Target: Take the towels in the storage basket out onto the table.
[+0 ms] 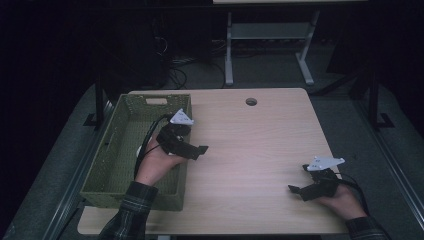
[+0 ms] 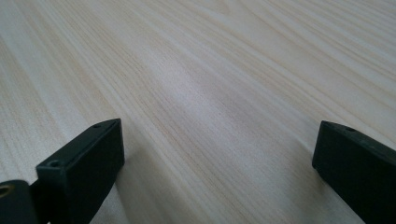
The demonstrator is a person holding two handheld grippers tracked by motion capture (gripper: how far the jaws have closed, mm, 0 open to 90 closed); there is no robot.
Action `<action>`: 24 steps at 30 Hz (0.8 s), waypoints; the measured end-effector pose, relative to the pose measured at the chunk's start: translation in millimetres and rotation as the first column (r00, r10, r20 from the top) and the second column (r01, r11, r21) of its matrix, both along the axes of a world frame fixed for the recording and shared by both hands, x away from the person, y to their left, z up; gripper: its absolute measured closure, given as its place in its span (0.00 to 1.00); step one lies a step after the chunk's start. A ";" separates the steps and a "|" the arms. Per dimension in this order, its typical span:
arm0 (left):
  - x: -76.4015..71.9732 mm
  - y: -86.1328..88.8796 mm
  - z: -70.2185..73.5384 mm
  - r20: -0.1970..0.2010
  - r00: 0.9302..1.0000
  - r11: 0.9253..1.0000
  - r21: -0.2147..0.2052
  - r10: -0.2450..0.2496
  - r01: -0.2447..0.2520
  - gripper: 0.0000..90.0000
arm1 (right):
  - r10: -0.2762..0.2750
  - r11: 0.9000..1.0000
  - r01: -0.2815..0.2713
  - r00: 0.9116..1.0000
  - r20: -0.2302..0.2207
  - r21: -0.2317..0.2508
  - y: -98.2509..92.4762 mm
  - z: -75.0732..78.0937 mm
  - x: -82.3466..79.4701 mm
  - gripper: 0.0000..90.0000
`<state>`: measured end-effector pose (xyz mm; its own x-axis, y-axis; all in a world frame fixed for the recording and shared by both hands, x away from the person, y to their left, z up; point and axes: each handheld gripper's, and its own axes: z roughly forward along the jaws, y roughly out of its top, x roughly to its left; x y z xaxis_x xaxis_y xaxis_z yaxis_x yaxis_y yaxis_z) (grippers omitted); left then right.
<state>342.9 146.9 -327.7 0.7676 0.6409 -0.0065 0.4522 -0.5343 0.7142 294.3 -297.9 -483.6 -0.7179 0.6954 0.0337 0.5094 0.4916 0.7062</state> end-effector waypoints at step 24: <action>8.8 66.9 -13.0 0.006 0.982 0.982 0.008 0.191 -0.191 0.23 | 0.000 1.000 0.000 1.000 0.000 0.000 0.0 -0.1 0.0 0.02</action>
